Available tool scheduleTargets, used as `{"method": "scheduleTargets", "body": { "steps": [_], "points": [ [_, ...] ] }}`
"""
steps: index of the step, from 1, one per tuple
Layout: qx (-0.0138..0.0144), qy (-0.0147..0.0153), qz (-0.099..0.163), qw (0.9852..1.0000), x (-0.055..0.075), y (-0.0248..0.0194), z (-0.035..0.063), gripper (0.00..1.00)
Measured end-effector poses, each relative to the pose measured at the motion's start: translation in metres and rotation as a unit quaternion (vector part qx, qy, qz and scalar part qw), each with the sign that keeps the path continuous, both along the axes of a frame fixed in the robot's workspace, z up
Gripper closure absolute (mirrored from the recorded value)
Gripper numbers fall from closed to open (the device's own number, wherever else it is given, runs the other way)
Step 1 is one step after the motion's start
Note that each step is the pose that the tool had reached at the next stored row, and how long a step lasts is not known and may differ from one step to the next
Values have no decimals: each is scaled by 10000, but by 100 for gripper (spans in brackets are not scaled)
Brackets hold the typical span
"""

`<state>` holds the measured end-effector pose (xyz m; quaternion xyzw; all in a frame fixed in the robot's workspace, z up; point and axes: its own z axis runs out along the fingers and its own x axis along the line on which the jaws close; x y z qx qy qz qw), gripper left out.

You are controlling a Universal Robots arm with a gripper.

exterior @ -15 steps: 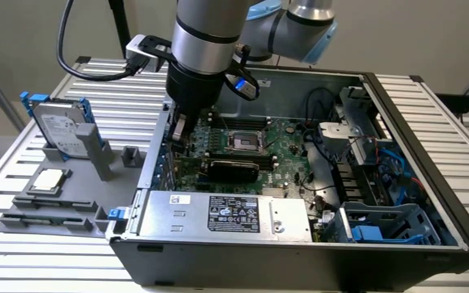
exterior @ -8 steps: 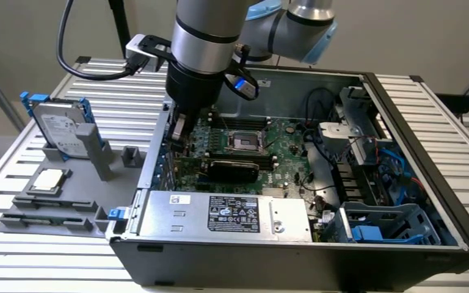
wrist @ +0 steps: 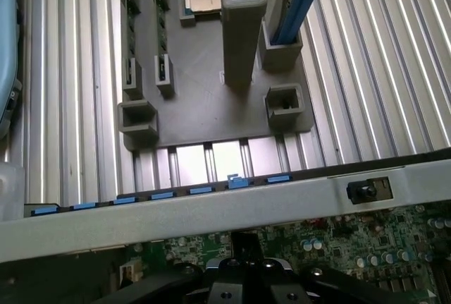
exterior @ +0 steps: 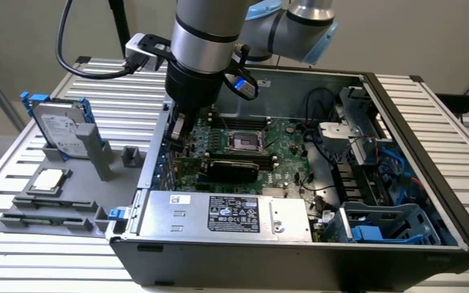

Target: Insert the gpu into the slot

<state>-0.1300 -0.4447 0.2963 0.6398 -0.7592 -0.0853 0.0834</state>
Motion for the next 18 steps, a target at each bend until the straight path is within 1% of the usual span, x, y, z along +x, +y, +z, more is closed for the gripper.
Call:
{"method": "scheduleTargets", "body": {
  "steps": [13,18],
  "points": [
    [-19,50,-11,10000,0,1,12,89],
    [-21,58,-13,10000,0,3,15,89]
  ]
}}
